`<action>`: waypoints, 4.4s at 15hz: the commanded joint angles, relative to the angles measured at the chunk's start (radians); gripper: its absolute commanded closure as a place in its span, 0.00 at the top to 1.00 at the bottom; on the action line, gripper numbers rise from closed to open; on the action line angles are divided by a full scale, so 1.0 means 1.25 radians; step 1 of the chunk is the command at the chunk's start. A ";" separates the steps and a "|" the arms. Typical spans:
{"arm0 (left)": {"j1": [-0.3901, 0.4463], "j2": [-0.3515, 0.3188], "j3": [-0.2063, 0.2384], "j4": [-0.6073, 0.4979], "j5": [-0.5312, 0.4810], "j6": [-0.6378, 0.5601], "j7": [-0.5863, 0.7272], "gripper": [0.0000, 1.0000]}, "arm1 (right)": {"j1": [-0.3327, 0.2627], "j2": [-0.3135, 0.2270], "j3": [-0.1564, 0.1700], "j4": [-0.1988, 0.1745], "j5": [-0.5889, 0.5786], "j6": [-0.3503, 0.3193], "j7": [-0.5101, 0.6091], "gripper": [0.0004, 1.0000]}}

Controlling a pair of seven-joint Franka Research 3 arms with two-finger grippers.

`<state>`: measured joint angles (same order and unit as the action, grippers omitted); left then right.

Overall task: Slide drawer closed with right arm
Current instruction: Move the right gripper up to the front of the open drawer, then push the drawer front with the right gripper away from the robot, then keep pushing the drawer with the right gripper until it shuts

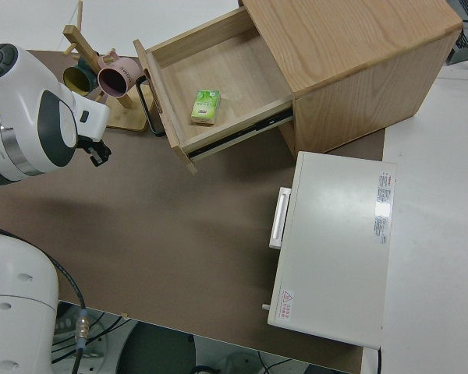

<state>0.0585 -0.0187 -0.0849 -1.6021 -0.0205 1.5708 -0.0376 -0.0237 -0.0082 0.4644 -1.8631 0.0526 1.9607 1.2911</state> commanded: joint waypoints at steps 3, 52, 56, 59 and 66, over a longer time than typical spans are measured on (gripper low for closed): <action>-0.004 -0.006 0.003 0.001 0.010 -0.004 0.006 1.00 | 0.007 0.040 0.013 -0.007 -0.086 0.041 0.106 0.00; -0.004 -0.006 0.002 0.001 0.010 -0.005 0.006 1.00 | -0.107 0.137 -0.029 0.051 -0.203 0.050 -0.044 0.00; -0.004 -0.006 0.003 0.001 0.010 -0.004 0.004 1.00 | -0.117 0.140 -0.029 0.060 -0.208 0.050 -0.069 0.00; -0.004 -0.007 0.003 0.001 0.010 -0.004 0.004 1.00 | -0.128 0.160 -0.029 0.104 -0.210 0.034 -0.071 0.00; -0.005 -0.007 0.003 0.001 0.010 -0.004 0.006 1.00 | -0.142 0.198 -0.025 0.165 -0.224 0.016 -0.073 0.00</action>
<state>0.0585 -0.0188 -0.0849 -1.6021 -0.0205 1.5708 -0.0376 -0.1719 0.1925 0.4133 -1.7243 -0.1865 2.0044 1.2162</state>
